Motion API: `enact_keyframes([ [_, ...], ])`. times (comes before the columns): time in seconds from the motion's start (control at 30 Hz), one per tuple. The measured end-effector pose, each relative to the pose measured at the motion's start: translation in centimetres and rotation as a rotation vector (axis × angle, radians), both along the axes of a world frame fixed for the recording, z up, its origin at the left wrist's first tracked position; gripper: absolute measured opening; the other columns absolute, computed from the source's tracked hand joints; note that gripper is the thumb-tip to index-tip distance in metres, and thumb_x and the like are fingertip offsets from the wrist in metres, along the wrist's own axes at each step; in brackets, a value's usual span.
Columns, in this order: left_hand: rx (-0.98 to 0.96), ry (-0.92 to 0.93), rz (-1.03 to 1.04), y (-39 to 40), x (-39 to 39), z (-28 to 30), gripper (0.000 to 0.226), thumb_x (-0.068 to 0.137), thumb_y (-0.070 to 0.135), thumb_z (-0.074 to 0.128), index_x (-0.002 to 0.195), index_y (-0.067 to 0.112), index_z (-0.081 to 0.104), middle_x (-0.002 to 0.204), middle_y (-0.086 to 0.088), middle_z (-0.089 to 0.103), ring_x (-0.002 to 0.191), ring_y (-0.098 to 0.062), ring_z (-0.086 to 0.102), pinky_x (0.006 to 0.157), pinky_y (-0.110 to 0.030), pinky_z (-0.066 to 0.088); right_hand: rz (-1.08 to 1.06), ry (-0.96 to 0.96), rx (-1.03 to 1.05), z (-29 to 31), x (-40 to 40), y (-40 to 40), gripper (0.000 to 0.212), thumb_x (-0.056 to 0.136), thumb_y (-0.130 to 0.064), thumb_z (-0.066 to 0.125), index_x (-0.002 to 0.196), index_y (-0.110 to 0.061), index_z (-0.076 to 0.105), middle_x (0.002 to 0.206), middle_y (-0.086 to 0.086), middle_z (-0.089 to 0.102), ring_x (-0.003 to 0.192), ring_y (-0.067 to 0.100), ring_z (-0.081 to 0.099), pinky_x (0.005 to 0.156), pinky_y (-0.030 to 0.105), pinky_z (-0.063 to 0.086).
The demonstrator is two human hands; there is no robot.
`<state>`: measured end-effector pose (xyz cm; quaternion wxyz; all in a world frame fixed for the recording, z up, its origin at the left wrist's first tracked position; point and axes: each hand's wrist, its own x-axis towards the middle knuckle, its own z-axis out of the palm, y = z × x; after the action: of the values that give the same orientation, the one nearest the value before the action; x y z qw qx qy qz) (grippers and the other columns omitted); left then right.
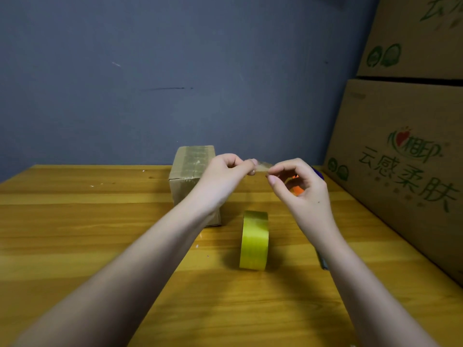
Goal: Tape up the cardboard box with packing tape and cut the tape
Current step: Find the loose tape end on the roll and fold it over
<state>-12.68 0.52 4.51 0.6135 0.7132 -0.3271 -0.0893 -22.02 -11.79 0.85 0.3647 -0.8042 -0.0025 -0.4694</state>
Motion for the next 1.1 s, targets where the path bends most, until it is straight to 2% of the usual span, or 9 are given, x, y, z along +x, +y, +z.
enact_keyframes([
  [0.33,-0.016,0.017,0.024,-0.1,-0.2,-0.1,0.021,0.087,0.022,0.060,0.068,0.014,0.060,0.080,-0.006,0.059,0.075,-0.008,0.051,0.065,-0.020,0.038,-0.072,-0.008,0.047,0.0,0.3,0.6,0.010,0.086,-0.013,0.067,0.096,-0.017,0.069,0.092,-0.005,0.067,0.087,0.008,0.061,0.072,0.018,0.049],
  [0.47,-0.022,0.018,0.025,0.0,-0.4,0.0,0.018,0.086,0.021,0.060,0.072,0.010,0.063,0.081,-0.008,0.060,0.075,-0.009,0.052,0.066,-0.021,0.039,-0.141,-0.024,-0.020,-0.2,0.3,0.7,0.008,0.086,-0.018,0.067,0.094,-0.018,0.070,0.089,-0.008,0.066,0.087,0.016,0.061,0.074,0.031,0.051],
  [0.53,-0.027,0.017,0.030,0.0,-0.4,0.0,0.018,0.086,0.020,0.060,0.073,0.008,0.065,0.086,-0.017,0.064,0.079,-0.011,0.054,0.067,-0.022,0.040,-0.171,-0.040,-0.045,-0.2,0.4,0.8,0.006,0.086,-0.018,0.067,0.091,-0.019,0.069,0.087,-0.009,0.064,0.085,0.017,0.060,0.073,0.034,0.051],
  [0.63,-0.038,0.010,0.061,-0.2,-0.5,-0.2,0.018,0.084,0.019,0.061,0.069,0.008,0.065,0.098,-0.024,0.067,0.091,-0.023,0.062,0.073,-0.025,0.042,-0.209,-0.040,-0.058,-0.3,0.6,1.1,0.003,0.088,-0.018,0.064,0.090,-0.020,0.067,0.087,-0.010,0.061,0.084,0.011,0.058,0.072,0.032,0.051],
  [0.73,-0.043,-0.013,0.092,-0.4,-0.3,-0.5,0.024,0.084,0.020,0.063,0.060,0.014,0.062,0.092,-0.020,0.069,0.099,-0.026,0.063,0.079,-0.027,0.043,-0.245,-0.027,-0.063,-0.7,0.9,1.3,0.003,0.091,-0.019,0.060,0.092,-0.019,0.063,0.091,-0.009,0.058,0.086,0.006,0.056,0.073,0.029,0.051],
  [0.87,-0.016,-0.094,0.116,-0.3,-0.3,-0.7,0.027,0.084,0.027,0.064,0.058,0.021,0.062,0.082,-0.007,0.071,0.092,-0.022,0.065,0.087,-0.036,0.047,-0.276,-0.042,-0.074,-1.3,1.2,1.7,0.004,0.093,-0.018,0.056,0.094,-0.015,0.060,0.097,-0.007,0.052,0.089,0.000,0.051,0.071,0.025,0.049],
  [0.97,0.001,-0.133,0.134,-0.1,-0.3,-0.7,0.028,0.083,0.031,0.062,0.057,0.020,0.062,0.082,-0.008,0.071,0.089,-0.024,0.064,0.087,-0.041,0.047,-0.293,-0.083,-0.103,-1.4,1.4,1.8,0.005,0.093,-0.014,0.056,0.093,-0.011,0.059,0.105,-0.005,0.046,0.092,-0.009,0.047,0.074,0.016,0.046],
  [1.03,0.013,-0.150,0.144,-0.1,-0.4,-0.6,0.030,0.082,0.035,0.060,0.057,0.018,0.063,0.082,-0.011,0.070,0.089,-0.027,0.064,0.086,-0.042,0.047,-0.297,-0.096,-0.132,-1.4,1.4,1.8,0.005,0.093,-0.012,0.055,0.093,-0.010,0.059,0.105,-0.005,0.045,0.093,-0.011,0.045,0.076,0.013,0.044],
  [1.1,0.058,-0.237,0.192,0.0,-0.4,-0.5,0.035,0.080,0.041,0.055,0.060,0.014,0.062,0.075,-0.010,0.067,0.080,-0.027,0.062,0.077,-0.042,0.049,-0.305,-0.087,-0.161,-1.4,1.4,1.8,0.005,0.093,-0.012,0.054,0.093,-0.010,0.058,0.104,-0.005,0.047,0.093,-0.009,0.045,0.076,0.014,0.043],
])
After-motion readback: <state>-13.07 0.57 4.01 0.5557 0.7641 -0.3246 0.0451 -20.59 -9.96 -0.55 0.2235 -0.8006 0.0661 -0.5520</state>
